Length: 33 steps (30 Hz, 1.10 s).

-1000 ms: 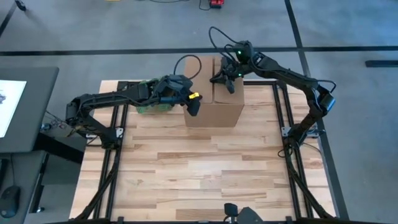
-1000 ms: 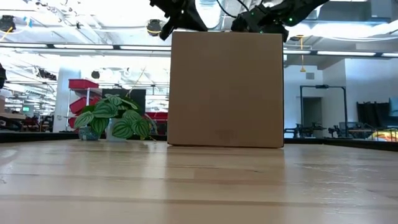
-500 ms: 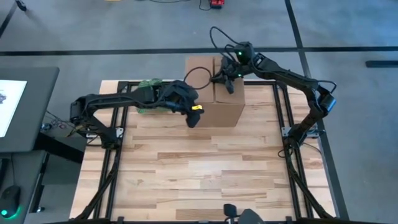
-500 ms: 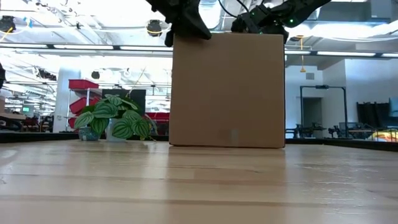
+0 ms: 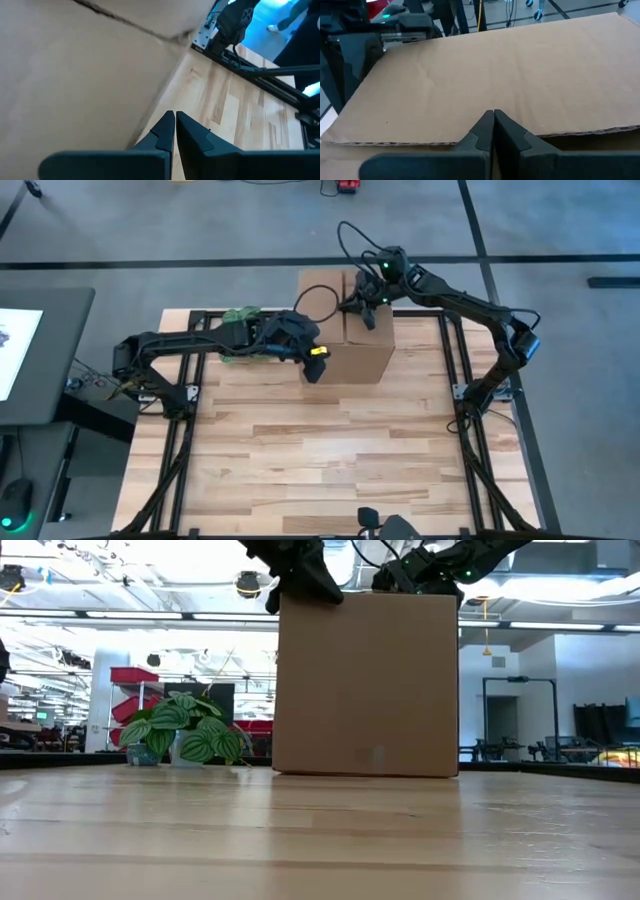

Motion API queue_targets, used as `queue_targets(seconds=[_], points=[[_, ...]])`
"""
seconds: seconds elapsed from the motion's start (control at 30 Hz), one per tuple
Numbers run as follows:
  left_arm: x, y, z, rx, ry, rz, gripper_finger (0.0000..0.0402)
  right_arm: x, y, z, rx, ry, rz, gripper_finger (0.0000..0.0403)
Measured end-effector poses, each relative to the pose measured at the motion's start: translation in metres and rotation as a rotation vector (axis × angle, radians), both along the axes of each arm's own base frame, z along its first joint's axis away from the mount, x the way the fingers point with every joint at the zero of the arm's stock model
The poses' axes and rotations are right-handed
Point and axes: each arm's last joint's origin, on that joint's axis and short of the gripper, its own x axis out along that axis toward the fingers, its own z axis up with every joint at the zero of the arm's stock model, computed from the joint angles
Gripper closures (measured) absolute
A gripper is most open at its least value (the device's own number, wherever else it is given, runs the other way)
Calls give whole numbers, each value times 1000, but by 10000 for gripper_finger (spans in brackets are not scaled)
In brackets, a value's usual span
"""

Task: Wrap mug
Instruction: Close the cardboard box

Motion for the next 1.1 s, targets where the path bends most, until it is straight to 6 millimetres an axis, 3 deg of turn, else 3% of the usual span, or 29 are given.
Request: queue_targets(seconds=[0.37,0.6,0.83,1.1], points=[[-14,-10,16,-26,-32,5,402,-4,9,17,25,-48,-14,403],[-18,-11,19,-43,-39,5,402,2,21,12,-48,16,8,403],[-25,-13,28,-43,-69,7,402,5,20,6,-58,44,2,403],[-39,-16,46,-14,-141,-3,402,-4,20,18,-49,4,-2,403]])
